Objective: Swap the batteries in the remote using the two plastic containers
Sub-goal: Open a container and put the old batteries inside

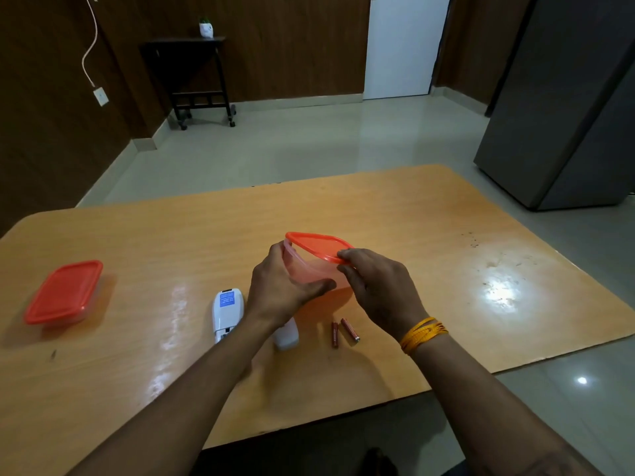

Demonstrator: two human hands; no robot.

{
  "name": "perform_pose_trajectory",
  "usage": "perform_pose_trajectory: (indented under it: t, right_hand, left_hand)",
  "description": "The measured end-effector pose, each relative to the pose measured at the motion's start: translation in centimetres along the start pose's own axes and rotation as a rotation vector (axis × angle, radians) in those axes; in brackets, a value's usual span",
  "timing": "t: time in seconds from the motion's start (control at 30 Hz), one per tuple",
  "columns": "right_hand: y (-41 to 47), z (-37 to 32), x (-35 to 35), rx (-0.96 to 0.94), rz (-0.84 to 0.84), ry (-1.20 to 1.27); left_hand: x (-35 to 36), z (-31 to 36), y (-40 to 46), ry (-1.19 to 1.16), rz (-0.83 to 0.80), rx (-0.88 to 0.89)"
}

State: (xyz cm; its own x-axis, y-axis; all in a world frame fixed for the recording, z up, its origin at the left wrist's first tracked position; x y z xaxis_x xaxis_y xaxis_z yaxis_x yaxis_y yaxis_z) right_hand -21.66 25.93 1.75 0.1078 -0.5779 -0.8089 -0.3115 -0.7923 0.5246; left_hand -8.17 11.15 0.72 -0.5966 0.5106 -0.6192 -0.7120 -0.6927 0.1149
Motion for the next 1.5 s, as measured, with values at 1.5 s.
perform_pose_trajectory:
  t: [1.5]
  right_hand:
    - [-2.0, 3.7, -2.1, 0.628, -0.075, 0.064]
  left_hand:
    - [0.5, 3.3, -5.3, 0.227, 0.028, -0.121]
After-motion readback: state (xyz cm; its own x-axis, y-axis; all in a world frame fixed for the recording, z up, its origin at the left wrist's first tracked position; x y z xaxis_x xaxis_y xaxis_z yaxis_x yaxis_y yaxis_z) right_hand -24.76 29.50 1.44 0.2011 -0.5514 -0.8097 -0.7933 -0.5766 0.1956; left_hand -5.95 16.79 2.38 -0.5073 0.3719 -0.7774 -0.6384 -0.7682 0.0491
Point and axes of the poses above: each hand's wrist, its own y-axis towards the middle knuckle, its own x-axis out of the palm, z = x × y, the point moved 1 cm from there along y, towards the middle knuckle, and after that the axes turned 6 degrees about -z, right-handed, at the moved point
